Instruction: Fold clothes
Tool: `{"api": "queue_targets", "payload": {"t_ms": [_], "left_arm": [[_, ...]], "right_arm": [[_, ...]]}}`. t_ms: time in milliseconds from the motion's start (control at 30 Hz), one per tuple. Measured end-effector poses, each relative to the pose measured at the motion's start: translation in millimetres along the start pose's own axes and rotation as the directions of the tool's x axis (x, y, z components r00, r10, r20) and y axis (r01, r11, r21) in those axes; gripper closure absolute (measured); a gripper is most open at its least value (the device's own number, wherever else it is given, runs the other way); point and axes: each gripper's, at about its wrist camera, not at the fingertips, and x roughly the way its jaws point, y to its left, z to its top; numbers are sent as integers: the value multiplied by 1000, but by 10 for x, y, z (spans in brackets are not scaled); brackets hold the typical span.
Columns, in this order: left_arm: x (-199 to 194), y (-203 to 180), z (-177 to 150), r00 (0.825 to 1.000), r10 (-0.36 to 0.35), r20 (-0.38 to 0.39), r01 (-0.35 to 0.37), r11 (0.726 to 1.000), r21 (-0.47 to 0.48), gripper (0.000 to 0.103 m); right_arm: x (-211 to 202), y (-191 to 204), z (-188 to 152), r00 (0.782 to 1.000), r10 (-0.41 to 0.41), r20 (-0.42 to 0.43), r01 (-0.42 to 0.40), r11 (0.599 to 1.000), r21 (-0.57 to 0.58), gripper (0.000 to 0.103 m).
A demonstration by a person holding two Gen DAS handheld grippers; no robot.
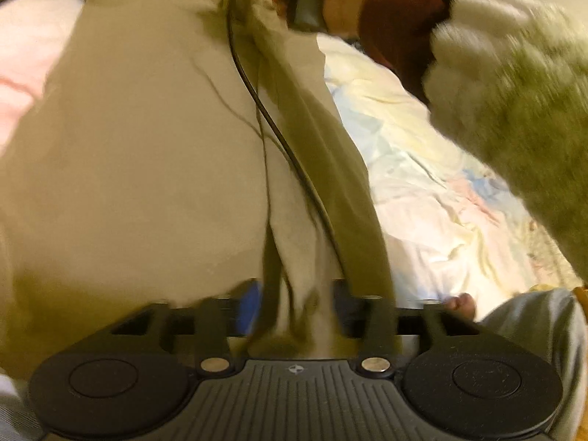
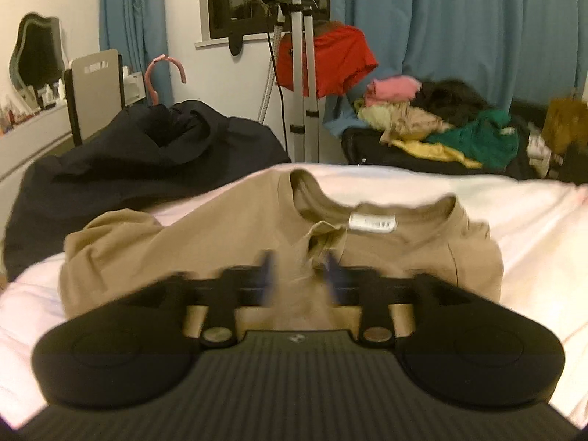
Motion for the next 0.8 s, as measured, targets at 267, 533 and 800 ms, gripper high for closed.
{"api": "queue_targets", "payload": {"t_ms": [267,533,800], "left_arm": [[-346,-139,90,978,88,191,-114,985,129,12],[-575,-396,27,926,132,353,-192,971,141,11],[-1122,-664,-190,833,167,528,-282,948,145,10]], "right_arm": [[-742,-156,-153,998,-29,50,31,999,-43,14],[-1682,-441,-214,989,-37,141,35,999,19,14],[-2506,-706,-310,968,-53,244,45,998,41,14]]}}
